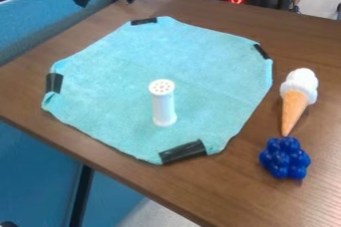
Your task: Fold the cloth from top left to bottom right
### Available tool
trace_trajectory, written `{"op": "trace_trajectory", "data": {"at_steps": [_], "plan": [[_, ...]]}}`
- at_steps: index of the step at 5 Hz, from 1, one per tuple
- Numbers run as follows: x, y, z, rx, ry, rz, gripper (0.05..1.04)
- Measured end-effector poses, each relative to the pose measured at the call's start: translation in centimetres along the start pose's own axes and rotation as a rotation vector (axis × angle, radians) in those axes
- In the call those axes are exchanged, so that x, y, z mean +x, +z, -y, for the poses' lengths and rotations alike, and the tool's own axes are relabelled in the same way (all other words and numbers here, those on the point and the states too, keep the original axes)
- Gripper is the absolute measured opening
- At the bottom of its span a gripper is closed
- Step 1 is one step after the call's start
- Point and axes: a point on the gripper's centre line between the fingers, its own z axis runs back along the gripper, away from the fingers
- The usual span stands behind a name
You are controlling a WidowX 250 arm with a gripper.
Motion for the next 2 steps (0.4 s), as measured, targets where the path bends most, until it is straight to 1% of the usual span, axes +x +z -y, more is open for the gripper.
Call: {"op": "trace_trajectory", "data": {"at_steps": [1,2], "plan": [[-0.3,-1.0,-0.1,0.01,-0.001,-0.027,1.0],[-2.5,-5.6,1.6,0.127,-0.183,-0.06,1.0]]}}
